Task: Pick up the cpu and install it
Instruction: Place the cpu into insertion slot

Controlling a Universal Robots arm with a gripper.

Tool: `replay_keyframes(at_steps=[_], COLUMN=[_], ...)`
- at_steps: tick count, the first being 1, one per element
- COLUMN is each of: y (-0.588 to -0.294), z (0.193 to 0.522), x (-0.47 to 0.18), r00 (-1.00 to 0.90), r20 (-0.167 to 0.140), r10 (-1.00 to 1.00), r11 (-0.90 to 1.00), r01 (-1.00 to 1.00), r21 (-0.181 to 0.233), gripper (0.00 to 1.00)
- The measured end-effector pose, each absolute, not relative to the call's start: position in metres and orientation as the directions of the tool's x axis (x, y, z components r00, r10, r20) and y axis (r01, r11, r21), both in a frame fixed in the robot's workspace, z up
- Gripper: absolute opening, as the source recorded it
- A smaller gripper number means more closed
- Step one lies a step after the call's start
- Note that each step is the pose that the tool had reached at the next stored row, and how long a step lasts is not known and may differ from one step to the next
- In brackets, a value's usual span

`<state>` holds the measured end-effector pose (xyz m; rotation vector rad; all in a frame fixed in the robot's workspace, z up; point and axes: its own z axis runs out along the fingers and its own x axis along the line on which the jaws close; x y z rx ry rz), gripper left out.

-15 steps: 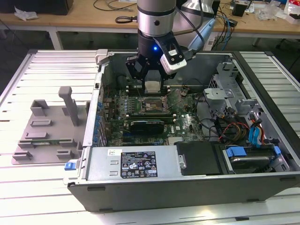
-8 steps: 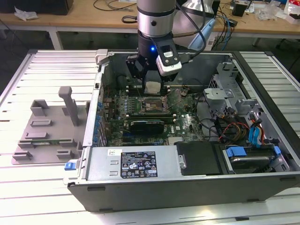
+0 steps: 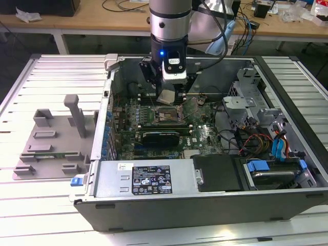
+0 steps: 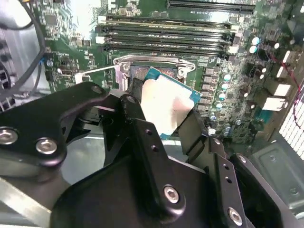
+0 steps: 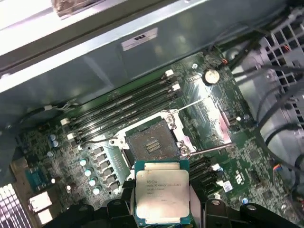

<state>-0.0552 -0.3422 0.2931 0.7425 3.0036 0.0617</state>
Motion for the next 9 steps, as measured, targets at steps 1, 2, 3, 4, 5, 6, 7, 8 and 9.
replay_keyframes(at_steps=[1, 2, 3, 4, 5, 6, 7, 8, 9], y=[-0.3422, -0.3422, -0.3422, -0.3422, -0.3422, -0.3422, -0.3422, -0.3422, -0.3422], z=[0.2930, 0.2929, 0.2928, 0.2926, 0.2925, 0.2925, 0.2925, 0.2924, 0.2924], x=[-0.0552, -0.0553, -0.0553, -0.0553, -0.0552, -0.0553, -0.0552, -0.0553, -0.0552], r00=[-0.871, -0.859, -0.845, -0.824, -0.817, -0.810, -0.786, -0.767, -0.749], r20=[-0.036, -0.036, -0.036, -0.036, -0.036, -0.036, -0.036, -0.036, -0.036], r10=[0.489, 0.511, 0.533, 0.566, 0.575, 0.586, 0.617, 0.640, 0.662], r11=[0.872, 0.859, 0.846, 0.824, 0.818, 0.810, 0.786, 0.768, 0.750], r01=[0.487, 0.509, 0.532, 0.564, 0.573, 0.584, 0.616, 0.638, 0.660], r21=[0.050, 0.050, 0.050, 0.050, 0.050, 0.050, 0.050, 0.050, 0.050], gripper=[0.55, 0.55, 0.55, 0.55, 0.55, 0.55, 0.55, 0.55, 0.55])
